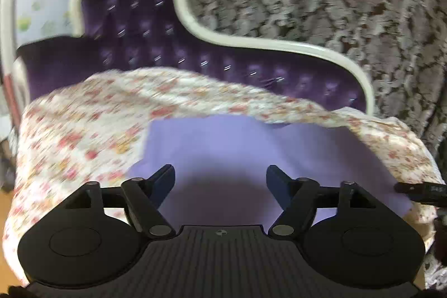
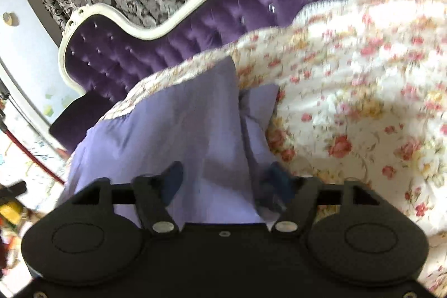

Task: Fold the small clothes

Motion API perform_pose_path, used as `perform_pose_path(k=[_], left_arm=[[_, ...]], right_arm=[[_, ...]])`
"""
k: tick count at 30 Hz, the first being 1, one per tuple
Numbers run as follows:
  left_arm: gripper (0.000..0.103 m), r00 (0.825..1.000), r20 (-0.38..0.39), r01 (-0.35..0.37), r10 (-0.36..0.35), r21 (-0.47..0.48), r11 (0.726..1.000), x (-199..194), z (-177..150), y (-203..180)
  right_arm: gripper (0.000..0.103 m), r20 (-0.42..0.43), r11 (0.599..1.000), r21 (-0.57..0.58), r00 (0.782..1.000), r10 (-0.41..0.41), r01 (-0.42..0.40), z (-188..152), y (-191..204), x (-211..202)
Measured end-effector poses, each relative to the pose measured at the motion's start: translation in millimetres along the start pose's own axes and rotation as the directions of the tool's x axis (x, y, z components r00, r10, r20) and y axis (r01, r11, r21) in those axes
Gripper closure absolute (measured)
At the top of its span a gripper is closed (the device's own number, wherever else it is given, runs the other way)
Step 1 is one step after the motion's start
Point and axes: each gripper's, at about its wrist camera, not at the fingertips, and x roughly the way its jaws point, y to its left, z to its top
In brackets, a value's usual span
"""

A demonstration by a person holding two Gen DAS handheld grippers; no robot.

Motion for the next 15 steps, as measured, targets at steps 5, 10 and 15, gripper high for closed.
perform_pose_path(k=[5, 10, 15], left_arm=[[0.028, 1.000, -0.015, 0.018, -0.017, 0.047, 0.999, 42, 1, -40], [0.028, 0.998, -0.054, -0.034, 0.038, 0.077, 0.996, 78, -15, -56], [0.028, 0.989, -0.150, -0.009, 0.013, 0.029, 1.000, 110, -33, -50]], right_arm=[[0.029, 0.043, 0.999, -0.041, 0.999, -0.019, 0.021, -3, 9, -4], [0.028, 0.049, 0.999, -0.047, 0.999, -0.016, 0.018, -3, 8, -4], [0.021, 0.050, 0.999, -0.042, 0.999, -0.010, 0.013, -1, 5, -2]])
